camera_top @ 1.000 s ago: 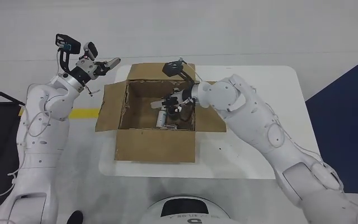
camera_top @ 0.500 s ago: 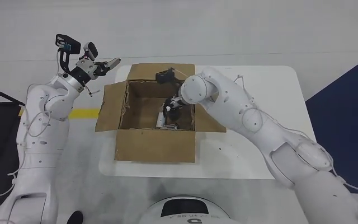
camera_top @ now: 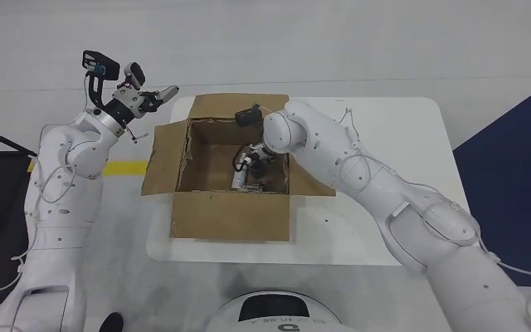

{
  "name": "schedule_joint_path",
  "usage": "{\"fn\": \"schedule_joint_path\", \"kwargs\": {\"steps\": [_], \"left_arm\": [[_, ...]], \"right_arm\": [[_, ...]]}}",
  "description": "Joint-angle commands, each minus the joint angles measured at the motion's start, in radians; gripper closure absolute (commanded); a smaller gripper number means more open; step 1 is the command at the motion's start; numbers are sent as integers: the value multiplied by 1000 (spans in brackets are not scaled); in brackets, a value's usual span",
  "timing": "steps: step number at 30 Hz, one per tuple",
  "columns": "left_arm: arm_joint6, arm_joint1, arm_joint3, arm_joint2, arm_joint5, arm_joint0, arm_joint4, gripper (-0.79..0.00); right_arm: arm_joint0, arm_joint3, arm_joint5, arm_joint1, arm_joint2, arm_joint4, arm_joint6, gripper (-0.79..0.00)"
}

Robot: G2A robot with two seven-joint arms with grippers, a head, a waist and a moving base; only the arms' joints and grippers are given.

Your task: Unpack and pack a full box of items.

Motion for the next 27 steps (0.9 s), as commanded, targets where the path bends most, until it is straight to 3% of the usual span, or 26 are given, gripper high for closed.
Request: {"fn": "schedule_joint_path", "kwargs": {"steps": [1,15,20,21,27], "left_arm": [[0,0,0,0,0,0,0,-785],[0,0,0,0,0,0,0,-785],[0,0,0,0,0,0,0,-785],[0,0,0,0,0,0,0,-785],[0,0,0,0,0,0,0,-785]], "right_arm": [[4,22,-5,-9,-4,2,5,-336],[12,178,-13,-84,-42,-33,-38,-286],[13,226,-47,-112,-45,-25,-62,-102],[14,234,-51,-117,-46,-27,-68,-12],[25,253,-53,-135,-28,-25,-100,0]]}}
